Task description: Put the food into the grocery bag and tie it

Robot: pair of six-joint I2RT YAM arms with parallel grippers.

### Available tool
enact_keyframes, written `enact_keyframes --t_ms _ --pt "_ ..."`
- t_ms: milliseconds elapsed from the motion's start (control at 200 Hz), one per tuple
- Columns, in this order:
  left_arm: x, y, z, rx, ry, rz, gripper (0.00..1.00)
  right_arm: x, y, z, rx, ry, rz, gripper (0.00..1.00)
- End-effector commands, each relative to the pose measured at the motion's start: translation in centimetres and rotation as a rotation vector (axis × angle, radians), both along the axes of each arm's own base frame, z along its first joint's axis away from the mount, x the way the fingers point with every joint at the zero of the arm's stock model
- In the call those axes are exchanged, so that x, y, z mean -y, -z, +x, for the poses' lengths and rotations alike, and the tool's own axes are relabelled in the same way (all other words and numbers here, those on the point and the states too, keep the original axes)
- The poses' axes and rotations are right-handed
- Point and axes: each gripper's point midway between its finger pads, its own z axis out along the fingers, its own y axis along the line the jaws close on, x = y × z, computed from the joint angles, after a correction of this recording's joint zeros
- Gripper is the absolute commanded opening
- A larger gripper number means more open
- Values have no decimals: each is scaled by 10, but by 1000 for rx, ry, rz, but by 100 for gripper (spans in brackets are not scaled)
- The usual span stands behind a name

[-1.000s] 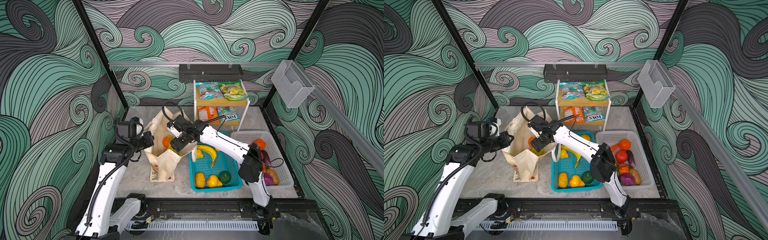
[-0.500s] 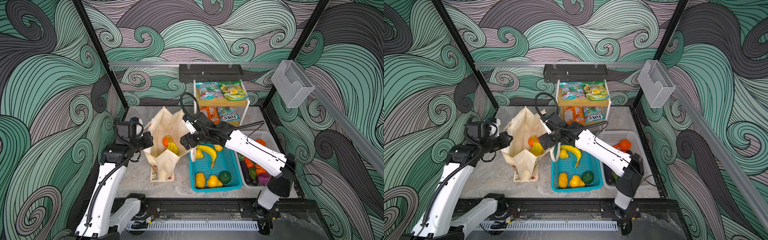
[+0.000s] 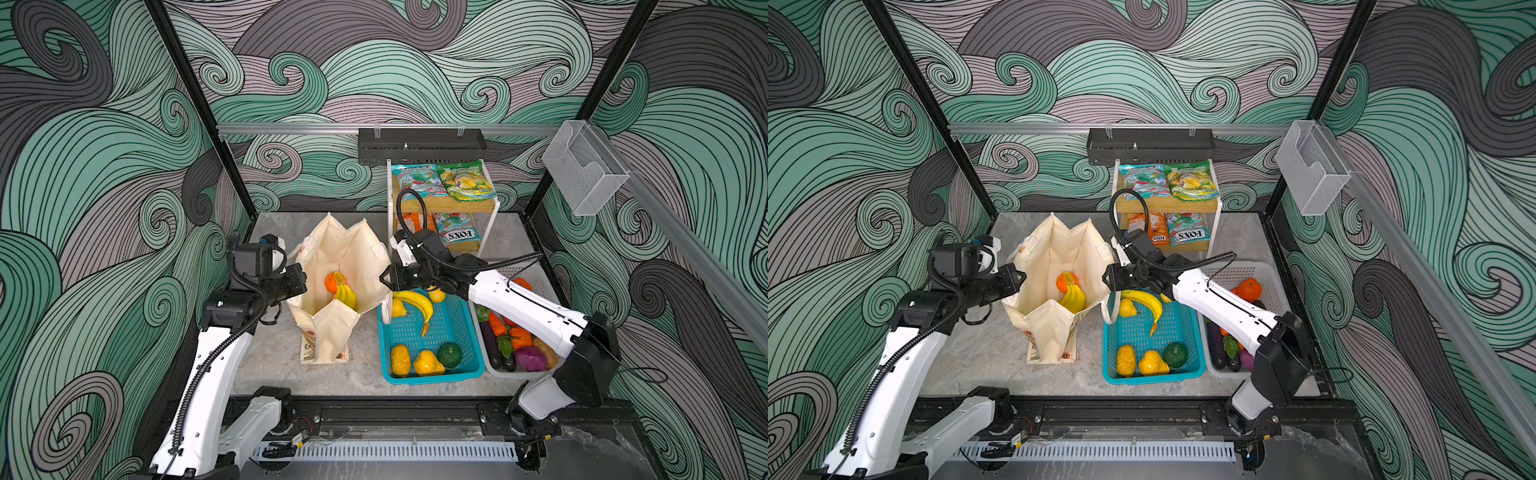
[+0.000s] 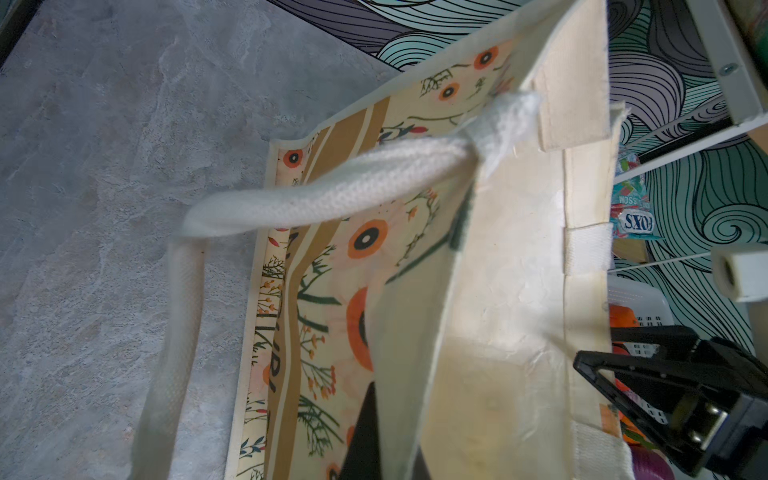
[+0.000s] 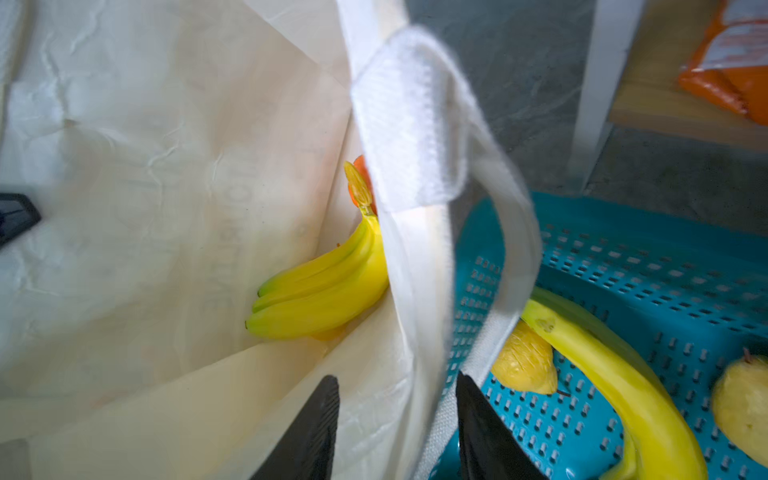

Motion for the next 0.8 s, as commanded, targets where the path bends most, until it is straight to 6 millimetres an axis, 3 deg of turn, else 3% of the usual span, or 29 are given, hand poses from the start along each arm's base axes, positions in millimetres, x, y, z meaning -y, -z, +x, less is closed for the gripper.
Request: enact_keyframes --t_ms 0,45,105,200,375,545,796 --pt "7 -23 6 85 25 -27 0 -24 -13 -6 18 -51 49 14" --pt "6 -27 6 83 24 -19 0 -24 -15 -8 30 -55 25 0" --pt "-1 -33 5 81 6 22 0 -17 -19 -7 58 -43 -26 0" --pt "-28 -37 1 40 -83 155 0 2 -31 -1 126 -3 -93 0" --pt "-71 -43 -11 -32 -232 341 0 14 -47 -4 135 -34 -116 0" --pt "-105 -44 -21 -101 -341 414 0 43 -43 -2 118 -25 -180 0" --pt "-121 -39 -23 -142 -380 398 0 87 -26 2 99 8 -288 0"
